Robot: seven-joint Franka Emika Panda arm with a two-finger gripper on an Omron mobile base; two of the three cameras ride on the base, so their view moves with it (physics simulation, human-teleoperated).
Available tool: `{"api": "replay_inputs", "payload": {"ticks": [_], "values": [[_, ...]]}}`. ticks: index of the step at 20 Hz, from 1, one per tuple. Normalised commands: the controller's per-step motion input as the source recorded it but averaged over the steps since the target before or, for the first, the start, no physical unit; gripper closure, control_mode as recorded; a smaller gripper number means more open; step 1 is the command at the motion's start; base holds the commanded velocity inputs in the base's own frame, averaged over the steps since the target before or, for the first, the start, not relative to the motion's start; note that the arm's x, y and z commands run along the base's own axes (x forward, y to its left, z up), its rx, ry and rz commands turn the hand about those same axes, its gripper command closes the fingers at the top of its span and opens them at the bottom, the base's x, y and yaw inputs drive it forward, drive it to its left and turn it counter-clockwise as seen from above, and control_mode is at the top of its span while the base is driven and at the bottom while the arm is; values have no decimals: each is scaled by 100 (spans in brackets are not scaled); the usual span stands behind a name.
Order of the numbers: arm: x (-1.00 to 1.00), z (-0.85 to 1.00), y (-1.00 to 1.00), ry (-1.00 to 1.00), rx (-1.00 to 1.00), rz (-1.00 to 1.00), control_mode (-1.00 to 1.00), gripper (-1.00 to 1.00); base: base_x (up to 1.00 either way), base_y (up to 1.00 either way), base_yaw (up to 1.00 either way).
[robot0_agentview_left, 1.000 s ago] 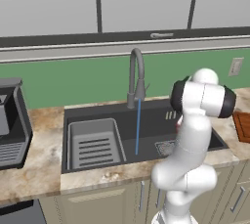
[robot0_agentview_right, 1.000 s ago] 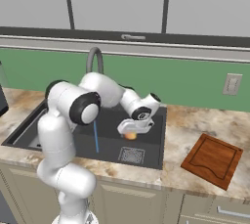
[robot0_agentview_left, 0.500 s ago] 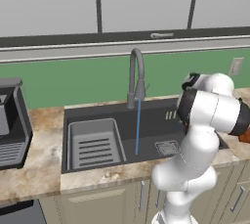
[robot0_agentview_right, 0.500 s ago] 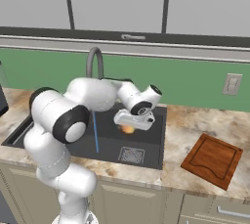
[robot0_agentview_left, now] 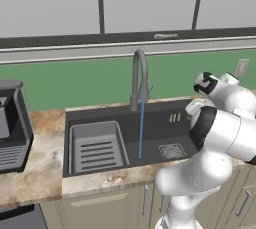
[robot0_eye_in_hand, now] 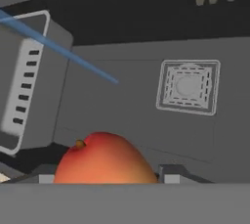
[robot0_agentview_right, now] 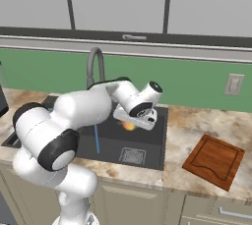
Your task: Pick the mango from the sink and place it on the cutting board to airdry. Then turn off the sink faucet.
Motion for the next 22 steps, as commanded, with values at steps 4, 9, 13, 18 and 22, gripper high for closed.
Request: {"api": "replay_inputs", "payload": {"ticks": [4,9,13,18,22], "values": [[-34,31,-3,-23,-19,-28,-100,100,0,0,0],[-29,40,-14,-20,-23,-27,-100,100,0,0,0],[-33,36,-27,-3,-16,-29,-100,100,0,0,0],[-13,13,-46,19,5,-24,-100,100,0,0,0],[-3,32,-56,21,16,-20,-100,100,0,0,0]]}}
